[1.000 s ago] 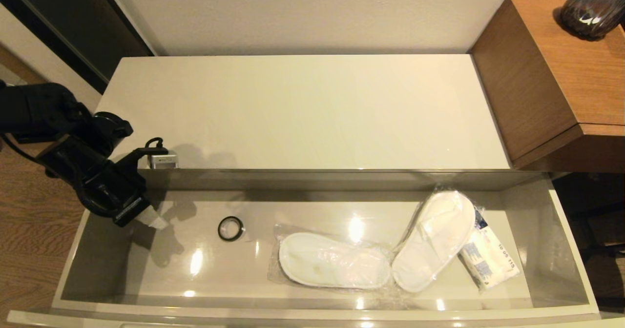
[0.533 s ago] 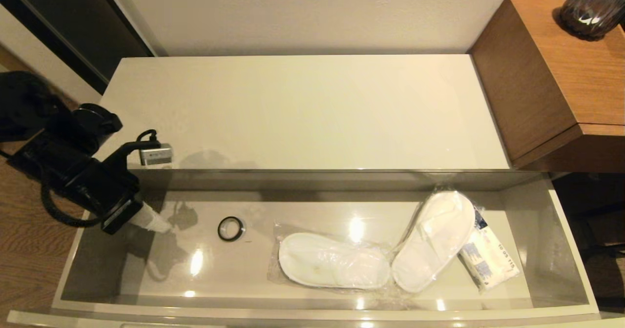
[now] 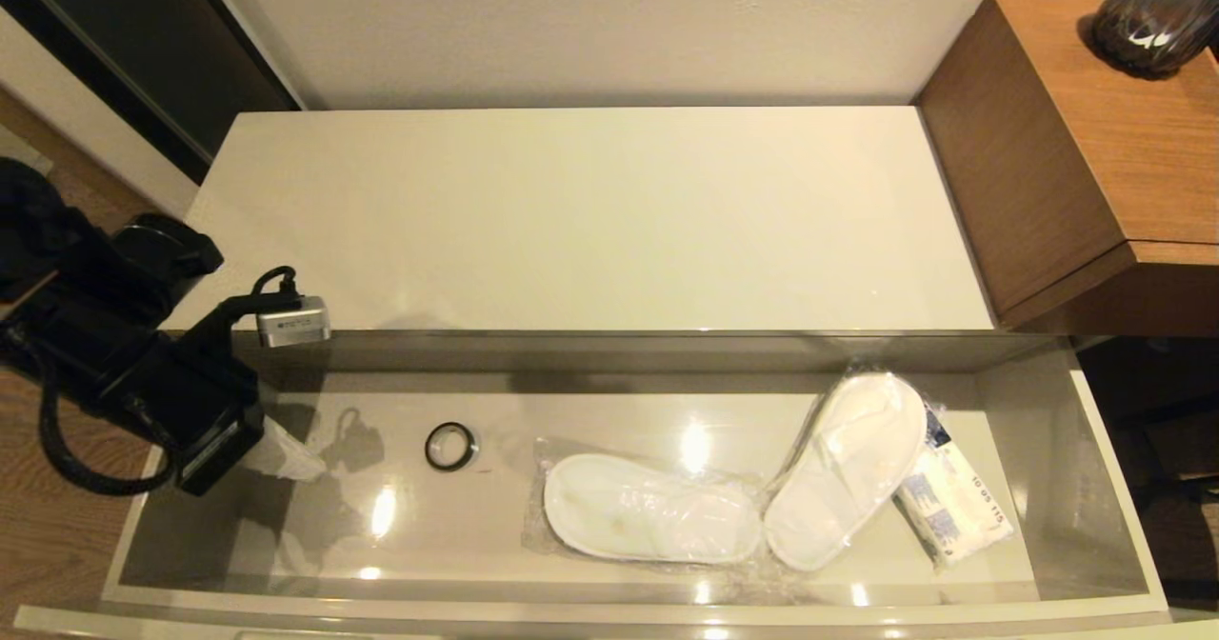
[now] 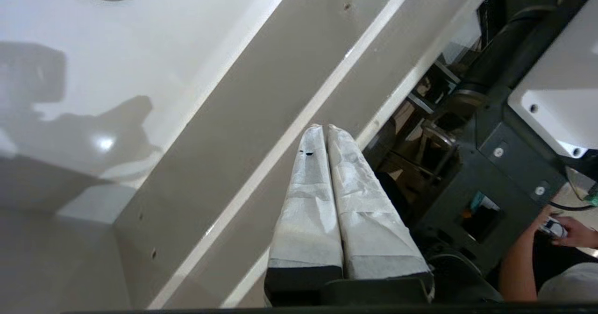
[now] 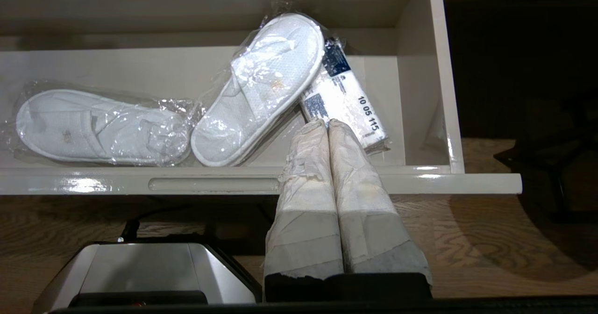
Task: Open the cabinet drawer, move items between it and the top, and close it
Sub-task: Take out the adhesive tape from the drawer
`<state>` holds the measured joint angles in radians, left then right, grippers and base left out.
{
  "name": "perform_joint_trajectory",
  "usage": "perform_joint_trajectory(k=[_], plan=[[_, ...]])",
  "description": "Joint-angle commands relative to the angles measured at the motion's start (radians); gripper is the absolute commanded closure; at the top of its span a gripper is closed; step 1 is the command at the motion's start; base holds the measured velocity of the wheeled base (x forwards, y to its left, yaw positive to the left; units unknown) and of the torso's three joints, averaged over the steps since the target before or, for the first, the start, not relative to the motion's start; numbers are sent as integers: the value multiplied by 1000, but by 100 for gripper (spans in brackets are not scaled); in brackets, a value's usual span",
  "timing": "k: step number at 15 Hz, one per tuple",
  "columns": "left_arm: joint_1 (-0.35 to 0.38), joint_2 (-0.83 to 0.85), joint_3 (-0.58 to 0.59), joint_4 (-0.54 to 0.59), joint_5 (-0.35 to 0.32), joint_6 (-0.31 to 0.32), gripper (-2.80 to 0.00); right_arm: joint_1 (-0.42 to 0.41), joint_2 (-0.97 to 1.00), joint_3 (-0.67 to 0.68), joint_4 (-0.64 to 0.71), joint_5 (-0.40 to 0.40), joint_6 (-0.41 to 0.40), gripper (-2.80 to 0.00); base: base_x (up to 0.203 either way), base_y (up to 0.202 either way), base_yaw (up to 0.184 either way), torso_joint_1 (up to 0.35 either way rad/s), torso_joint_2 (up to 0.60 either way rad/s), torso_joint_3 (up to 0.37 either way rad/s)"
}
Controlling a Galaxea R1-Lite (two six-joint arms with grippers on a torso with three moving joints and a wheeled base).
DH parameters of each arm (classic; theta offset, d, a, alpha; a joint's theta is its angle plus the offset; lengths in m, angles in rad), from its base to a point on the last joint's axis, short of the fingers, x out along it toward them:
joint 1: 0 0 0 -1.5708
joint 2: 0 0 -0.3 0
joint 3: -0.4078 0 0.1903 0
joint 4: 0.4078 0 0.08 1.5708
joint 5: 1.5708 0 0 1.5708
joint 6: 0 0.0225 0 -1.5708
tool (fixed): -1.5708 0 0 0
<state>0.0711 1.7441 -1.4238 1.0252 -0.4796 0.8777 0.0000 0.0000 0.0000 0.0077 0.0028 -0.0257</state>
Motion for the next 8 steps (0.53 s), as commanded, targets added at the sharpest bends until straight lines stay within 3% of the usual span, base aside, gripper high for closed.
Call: perform_joint_trajectory(k=[1, 3, 4, 8], plan=[[0, 23, 13, -9, 3, 0, 0, 0, 2, 0, 0, 0, 0, 0, 0, 0, 0, 0, 0, 0], [0, 20, 51, -40, 23, -50, 0, 0, 2, 0, 0, 0, 0, 0, 0, 0, 0, 0, 0, 0], [-1, 5, 37, 3, 41, -86, 0, 0, 2, 2, 0, 0, 0, 0, 0, 0, 0, 0, 0, 0], [-32, 36, -116, 327, 43, -127, 0, 0, 2, 0, 0, 0, 0, 0, 0, 0, 0, 0, 0, 0]])
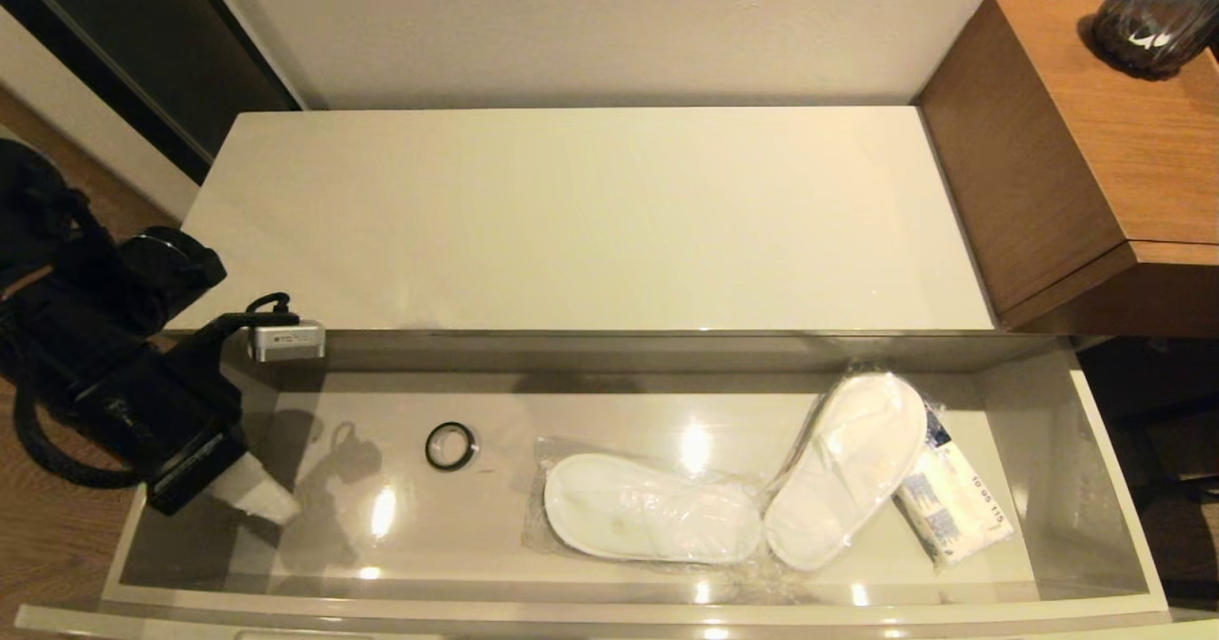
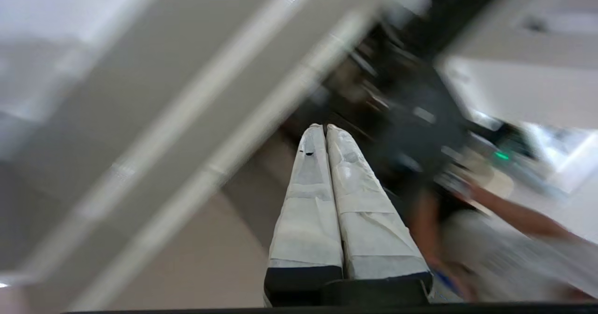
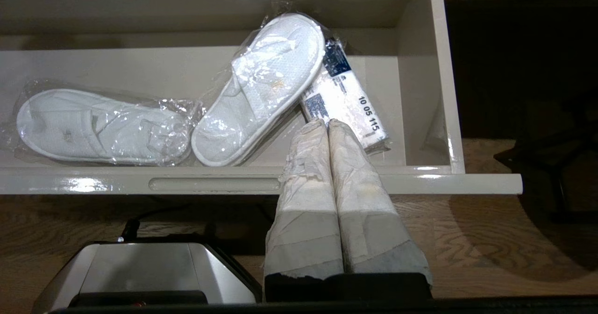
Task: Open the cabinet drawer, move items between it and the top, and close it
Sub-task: Take out the adhesive tape from the drawer
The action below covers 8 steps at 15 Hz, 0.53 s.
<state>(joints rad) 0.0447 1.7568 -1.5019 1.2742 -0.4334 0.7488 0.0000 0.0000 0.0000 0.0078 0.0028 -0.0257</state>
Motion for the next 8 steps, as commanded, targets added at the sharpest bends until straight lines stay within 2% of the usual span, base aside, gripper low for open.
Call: perform_joint_trajectory(k=[1, 5, 8], plan=[[-11, 51, -70, 149, -3, -19, 0, 0, 2, 0, 0, 0, 0, 0, 0, 0, 0, 0, 0, 0], [-14, 71, -22, 175, 11, -41, 0, 0, 2, 0, 0, 0, 0, 0, 0, 0, 0, 0, 0, 0], [-30, 129, -5, 164, 46, -110, 0, 0, 2, 1, 0, 0, 0, 0, 0, 0, 0, 0, 0, 0]])
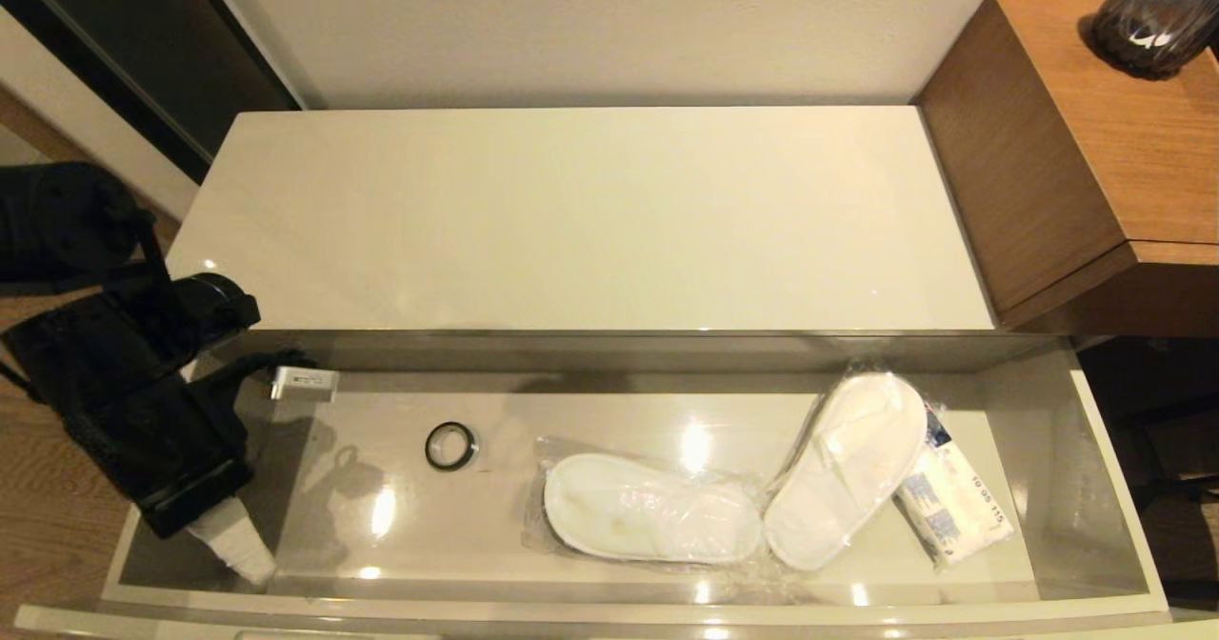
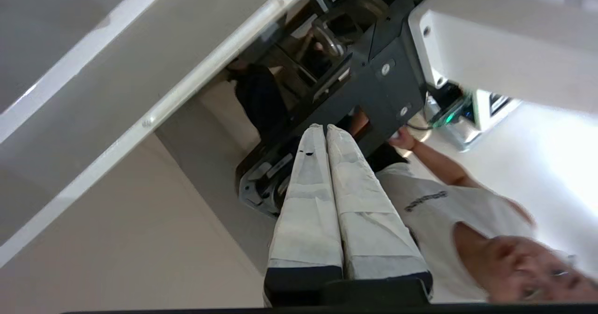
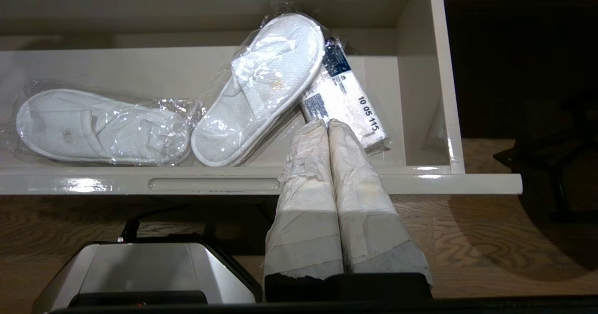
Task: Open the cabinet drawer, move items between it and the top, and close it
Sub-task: Take out the adhesive tape from the drawer
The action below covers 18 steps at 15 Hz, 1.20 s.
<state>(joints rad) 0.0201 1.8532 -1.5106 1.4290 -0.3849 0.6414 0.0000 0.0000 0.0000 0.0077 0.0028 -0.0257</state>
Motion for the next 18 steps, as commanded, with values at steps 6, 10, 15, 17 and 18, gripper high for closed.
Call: perform_joint_trajectory(k=[6, 10, 15, 17, 18], plan=[[-14, 258, -120, -119, 3, -86, 0, 0, 2, 0, 0, 0, 0, 0, 0, 0, 0, 0, 0, 0], [-8, 379, -244, -125, 13, -96, 0, 0, 2, 2, 0, 0, 0, 0, 0, 0, 0, 0, 0, 0], [20, 380, -247, -125, 41, -37, 0, 0, 2, 0, 0, 0, 0, 0, 0, 0, 0, 0, 0, 0], [47, 375, -240, -121, 104, 93, 0, 1, 2, 0, 0, 0, 0, 0, 0, 0, 0, 0, 0, 0], [57, 374, -238, -122, 112, 159, 0, 0, 2, 0, 0, 0, 0, 0, 0, 0, 0, 0, 0, 0]])
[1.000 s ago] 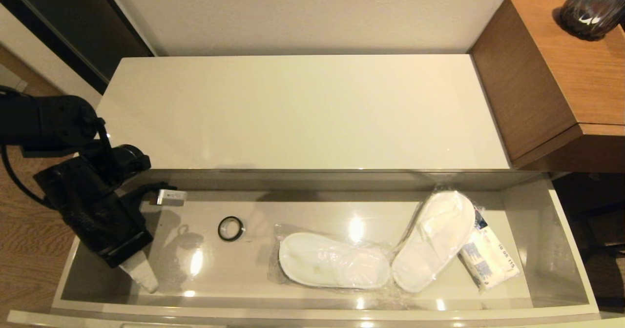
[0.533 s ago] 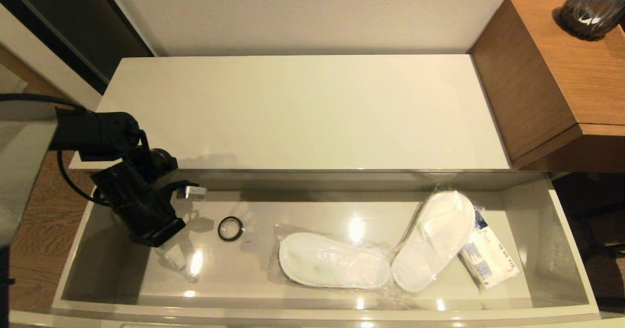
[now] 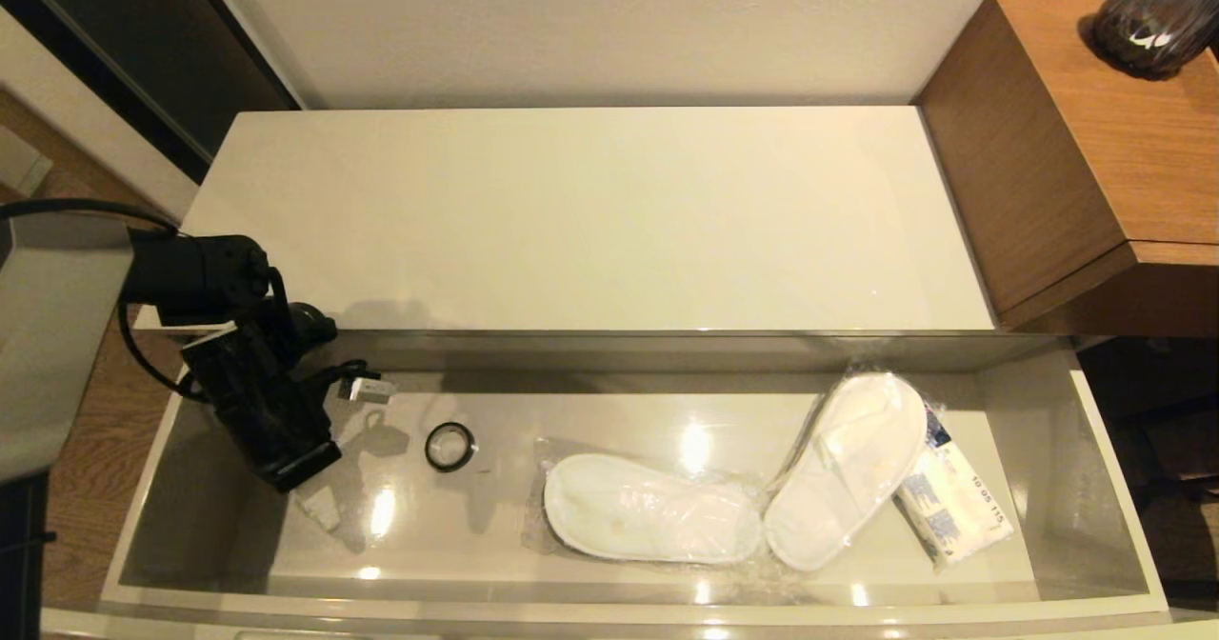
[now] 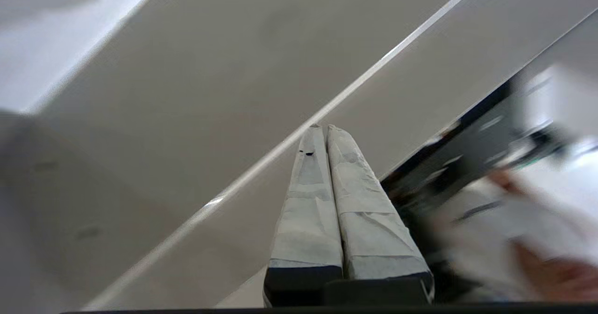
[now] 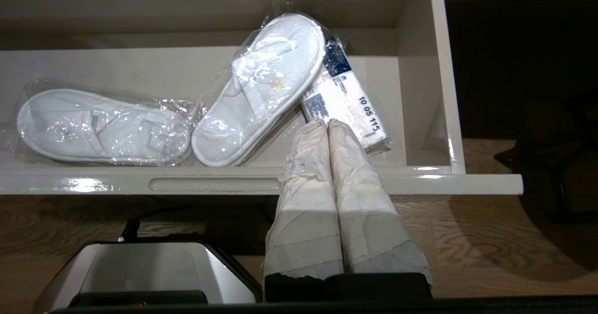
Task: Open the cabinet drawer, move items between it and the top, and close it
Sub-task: Take out the adhesive tape from the drawer
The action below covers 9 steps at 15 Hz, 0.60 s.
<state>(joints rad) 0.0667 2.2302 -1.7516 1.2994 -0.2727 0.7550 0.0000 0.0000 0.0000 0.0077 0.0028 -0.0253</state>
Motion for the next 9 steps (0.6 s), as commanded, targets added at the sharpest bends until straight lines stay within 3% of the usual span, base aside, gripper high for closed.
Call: perform_joint_trajectory(k=[1, 2, 4, 6, 9], plan=[[24, -3, 5, 7, 5, 86, 0, 0, 2, 0, 0, 0, -1, 0, 0, 0, 0, 0, 0, 0], [46, -3, 7, 6, 7, 186, 0, 0, 2, 0, 0, 0, -1, 0, 0, 0, 0, 0, 0, 0], [98, 2, 9, 4, 10, 533, 0, 0, 2, 1, 0, 0, -1, 0, 0, 0, 0, 0, 0, 0], [147, 7, 11, -10, 10, 782, 0, 0, 2, 1, 0, 0, -1, 0, 0, 0, 0, 0, 0, 0], [180, 29, 10, -84, 7, 1068, 0, 0, 2, 0, 0, 0, -1, 0, 0, 0, 0, 0, 0, 0]])
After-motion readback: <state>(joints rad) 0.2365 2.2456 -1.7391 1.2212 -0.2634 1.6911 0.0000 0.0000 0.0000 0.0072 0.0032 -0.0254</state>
